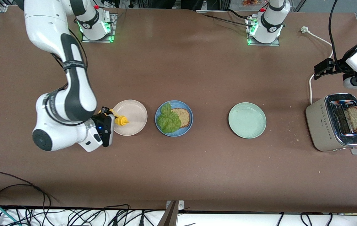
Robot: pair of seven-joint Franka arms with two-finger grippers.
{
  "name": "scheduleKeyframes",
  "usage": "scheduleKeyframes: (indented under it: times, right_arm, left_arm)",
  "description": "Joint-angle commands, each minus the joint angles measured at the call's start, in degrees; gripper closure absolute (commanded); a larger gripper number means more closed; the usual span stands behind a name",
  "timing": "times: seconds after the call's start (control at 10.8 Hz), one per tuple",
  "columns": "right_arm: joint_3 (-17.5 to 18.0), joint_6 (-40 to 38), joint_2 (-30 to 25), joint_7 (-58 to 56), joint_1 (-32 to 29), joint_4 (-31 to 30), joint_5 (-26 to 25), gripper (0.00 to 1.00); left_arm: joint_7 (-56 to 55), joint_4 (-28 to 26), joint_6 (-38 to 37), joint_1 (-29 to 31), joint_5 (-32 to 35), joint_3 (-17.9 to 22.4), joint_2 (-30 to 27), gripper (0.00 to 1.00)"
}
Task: Make sandwich in blue plate with both arms
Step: 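Carry the bottle over the blue plate and tilt it over the lettuce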
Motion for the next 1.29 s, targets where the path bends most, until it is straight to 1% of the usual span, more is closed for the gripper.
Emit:
scheduleKeyframes:
  times: [0.0, 0.09, 0.28, 0.46, 0.74, 1.02, 1.11, 1.2]
  right_arm:
    - [-0.7, 2.3, 0.4, 3.6, 5.7, 2.0, -10.8, 1.0]
    - [-0.7, 2.6, 0.3, 4.7, 7.6, 2.1, -14.1, 1.0]
    - [-0.7, 2.9, -0.1, 9.0, 10.6, 2.1, -18.2, 1.0]
    - [-0.7, 3.4, -0.1, 13.2, 14.4, 2.1, -21.3, 1.0]
    - [-0.6, 4.0, -0.1, 18.9, 21.8, 2.1, -31.6, 1.0]
    - [-0.3, 4.1, 0.3, 23.7, 28.0, 2.0, -42.1, 1.0]
    - [-0.2, 4.1, 0.5, 24.2, 29.1, 1.9, -44.0, 1.0]
    - [-0.3, 3.8, 0.5, 25.0, 29.3, 1.8, -44.0, 1.0]
  left_arm:
    - [-0.5, 1.6, -1.1, -0.1, -1.0, 0.0, 0.4, 0.0]
    - [-0.5, 1.6, -1.1, -0.1, -1.0, 0.1, 0.4, 0.0]
    - [-0.5, 1.6, -1.2, -0.1, -1.0, 0.1, 0.4, 0.0]
    - [-0.5, 1.6, -1.2, -0.1, -1.0, 0.1, 0.4, 0.0]
    - [-0.5, 1.6, -1.2, -0.1, -1.0, 0.1, 0.4, 0.0]
    - [-0.5, 1.6, -1.1, 0.0, -1.0, 0.3, 0.4, 0.0]
    - [-0.5, 1.6, -1.1, 0.0, -1.0, 0.3, 0.4, 0.0]
    - [-0.5, 1.6, -1.1, 0.0, -1.0, 0.2, 0.4, 0.0]
